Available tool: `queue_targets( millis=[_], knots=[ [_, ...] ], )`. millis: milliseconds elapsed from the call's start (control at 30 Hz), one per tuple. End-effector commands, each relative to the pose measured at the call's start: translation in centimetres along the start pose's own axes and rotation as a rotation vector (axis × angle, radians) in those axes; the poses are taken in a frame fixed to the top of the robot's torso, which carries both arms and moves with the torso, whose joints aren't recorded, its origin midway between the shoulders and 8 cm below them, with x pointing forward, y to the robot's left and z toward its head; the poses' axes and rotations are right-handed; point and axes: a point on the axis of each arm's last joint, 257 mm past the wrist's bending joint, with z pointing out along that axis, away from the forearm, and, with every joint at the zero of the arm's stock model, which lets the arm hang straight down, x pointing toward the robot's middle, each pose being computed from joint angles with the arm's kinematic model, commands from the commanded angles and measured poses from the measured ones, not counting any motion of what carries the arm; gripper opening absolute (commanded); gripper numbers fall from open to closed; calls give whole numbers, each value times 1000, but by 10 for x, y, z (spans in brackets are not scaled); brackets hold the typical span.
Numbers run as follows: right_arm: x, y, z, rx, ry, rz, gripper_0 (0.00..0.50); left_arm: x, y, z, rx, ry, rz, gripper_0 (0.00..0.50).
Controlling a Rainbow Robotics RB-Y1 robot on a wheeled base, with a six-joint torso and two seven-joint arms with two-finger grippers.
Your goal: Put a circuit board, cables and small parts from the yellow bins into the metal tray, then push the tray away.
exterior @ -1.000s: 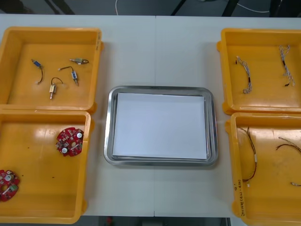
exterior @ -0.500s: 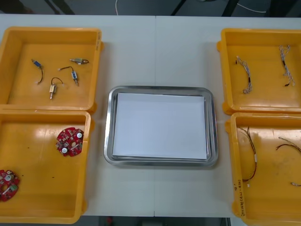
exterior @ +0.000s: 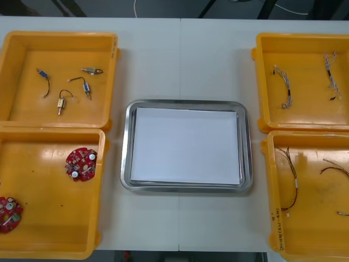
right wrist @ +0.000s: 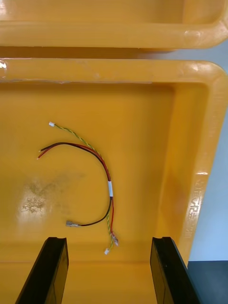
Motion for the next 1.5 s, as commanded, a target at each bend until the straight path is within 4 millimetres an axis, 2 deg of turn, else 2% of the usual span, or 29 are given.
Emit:
queue_targets(
  millis=[33, 200, 367, 733, 1500],
  knots=[
    [19, 4, 19, -16, 17, -19, 500, 13, 3, 4, -38, 23, 19, 500],
    [32, 8, 41, -20, 13, -30, 500, 18, 5, 14, -45, 29, 19, 500],
    [34, 9, 49, -21, 15, -24, 500, 21, 4, 20, -34, 32, 13, 500],
    [30, 6, 73, -28, 3, -23, 500, 26, 11, 31, -35, 44, 2, 500],
    [32, -3, 118, -16, -24, -5, 500, 36, 25, 70, -27, 23, -10, 500]
  ],
)
